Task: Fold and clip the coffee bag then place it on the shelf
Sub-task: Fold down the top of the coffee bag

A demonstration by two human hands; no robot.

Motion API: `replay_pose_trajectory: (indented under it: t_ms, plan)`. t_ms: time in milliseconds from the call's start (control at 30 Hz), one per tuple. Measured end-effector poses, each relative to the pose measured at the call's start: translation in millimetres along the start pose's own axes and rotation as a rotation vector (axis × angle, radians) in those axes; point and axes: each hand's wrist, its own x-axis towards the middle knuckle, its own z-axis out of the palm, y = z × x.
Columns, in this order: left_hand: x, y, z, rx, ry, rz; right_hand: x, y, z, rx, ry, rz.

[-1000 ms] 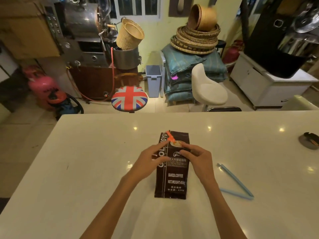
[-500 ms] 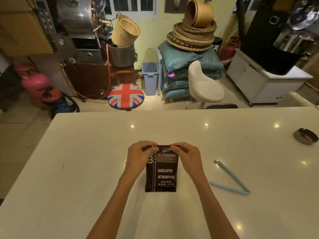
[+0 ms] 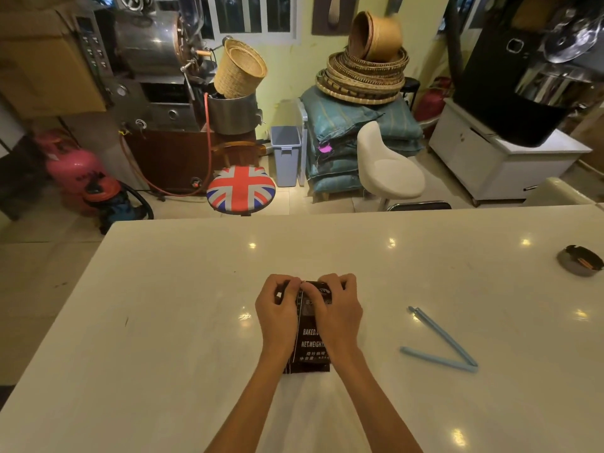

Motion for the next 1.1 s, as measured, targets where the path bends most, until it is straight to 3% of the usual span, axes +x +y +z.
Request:
replay_pose_trajectory:
  t_ms: [133,267,400,500,633,767,833,933,1000,1100]
  plan:
    - [-3.7,-6.5,0.4,-0.088,0.09,-0.069,0.1,-1.5,-1.4,0.294,0.063,0.06]
    - [-9.4,-14.5,6.1,-0.155,0.139,-0.124,11.1,10.0,-2.8,0.369,0.219,0.197]
    - [-10.0,-15.0,12.1,-0.149,0.177,-0.115,7.0,13.8,-5.3,0.319,-0.026,0.246]
    - [-12.8,-18.2,14.9,-0.125,0.086,-0.095,-2.3,19.4,-3.6,0.21,-0.002,0.241]
    - [-30.9,-39.6,13.6,-0.056,-0.19,-0.166,1.3,29.0,-5.8,0.297,0.166,0.429]
    - [-38.8,-58.2,3.9,0.016,-0.162,-0.249,4.4,44.9,-28.2,0.382,-0.077,0.339]
    - [-31.5,-63.0,-2.7,0.024,-0.13,-0.241,4.8,69.1,-65.3,0.203,-0.103,0.202]
    - [-19.6,-65.6,-9.5,0.033,-0.137,-0.23,-1.2,130.2,-135.8,-0.307,-0.029,-0.021]
    - [-16.1,-65.9,-10.3,0.034,-0.153,-0.223,-10.5,165.3,-168.0,-0.58,-0.179,0.014]
    - [-15.1,-68.5,-8.2,0.084,-0.163,-0.181,-22.5,188.8,-187.7,-0.633,-0.39,0.088]
